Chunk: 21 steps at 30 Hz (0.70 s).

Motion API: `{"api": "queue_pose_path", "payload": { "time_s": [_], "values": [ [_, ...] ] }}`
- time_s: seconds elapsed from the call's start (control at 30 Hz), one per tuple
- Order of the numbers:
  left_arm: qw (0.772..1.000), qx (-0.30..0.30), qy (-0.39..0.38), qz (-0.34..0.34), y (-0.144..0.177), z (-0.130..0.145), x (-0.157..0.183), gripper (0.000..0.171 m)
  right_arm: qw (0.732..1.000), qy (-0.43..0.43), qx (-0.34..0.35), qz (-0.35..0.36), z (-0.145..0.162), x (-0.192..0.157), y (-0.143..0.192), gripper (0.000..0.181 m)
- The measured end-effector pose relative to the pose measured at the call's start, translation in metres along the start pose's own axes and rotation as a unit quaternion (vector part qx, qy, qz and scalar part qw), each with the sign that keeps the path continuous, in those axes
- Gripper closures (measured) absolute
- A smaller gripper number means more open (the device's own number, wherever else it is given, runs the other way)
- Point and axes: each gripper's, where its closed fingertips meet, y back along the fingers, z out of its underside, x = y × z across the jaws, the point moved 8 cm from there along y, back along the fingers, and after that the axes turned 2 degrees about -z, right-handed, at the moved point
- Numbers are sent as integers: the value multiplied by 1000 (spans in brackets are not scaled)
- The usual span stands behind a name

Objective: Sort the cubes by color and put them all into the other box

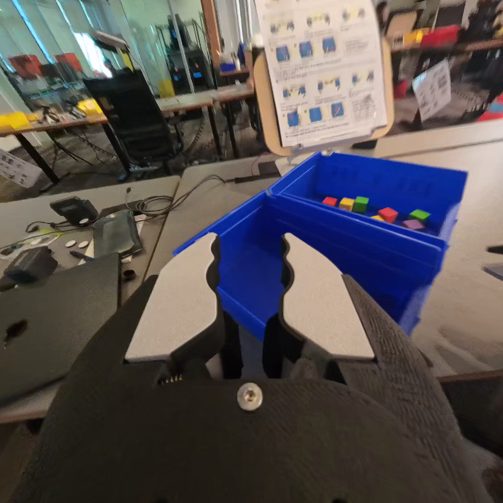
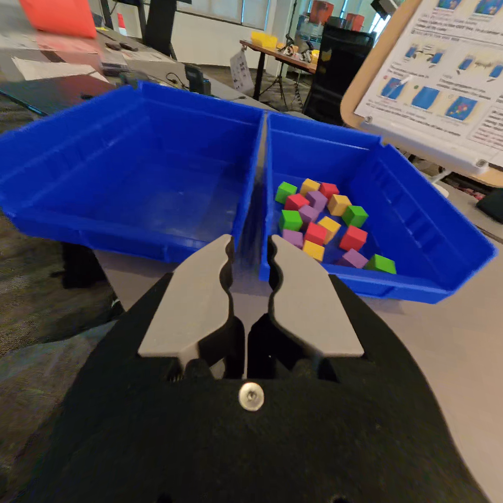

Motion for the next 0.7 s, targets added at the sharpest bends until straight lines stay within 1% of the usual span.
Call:
{"api": "queue_pose_path", "payload": {
  "time_s": [0.07,0.13,0.2,0.27,0.3,0.4,0.47,0.57,0.7],
  "values": [
    [999,-30,-15,19,-40,-16,-17,128,1000,1,-26,6,-1,-11,-13,160],
    [997,-57,-29,40,-81,-26,-21,127,999,-22,-48,4,6,-14,-27,158],
    [994,-88,-52,49,-120,-31,-16,119,997,-47,-59,-4,11,-16,-38,156],
    [987,-124,-84,56,-157,-34,-7,115,996,-51,-68,8,12,-14,-46,156],
    [983,-145,-101,59,-174,-36,-2,114,996,-50,-68,9,12,-13,-49,158],
    [965,-206,-122,110,-218,-40,12,114,996,-46,-71,8,10,-14,-58,165],
    [952,-242,-116,150,-239,-42,20,114,997,-40,-71,14,9,-12,-61,171],
    [937,-283,-114,169,-256,-44,27,112,996,-48,-71,-2,10,-10,-61,175],
    [935,-280,-128,177,-259,-45,37,111,996,-47,-74,-27,11,-10,-56,176]
  ]
}}
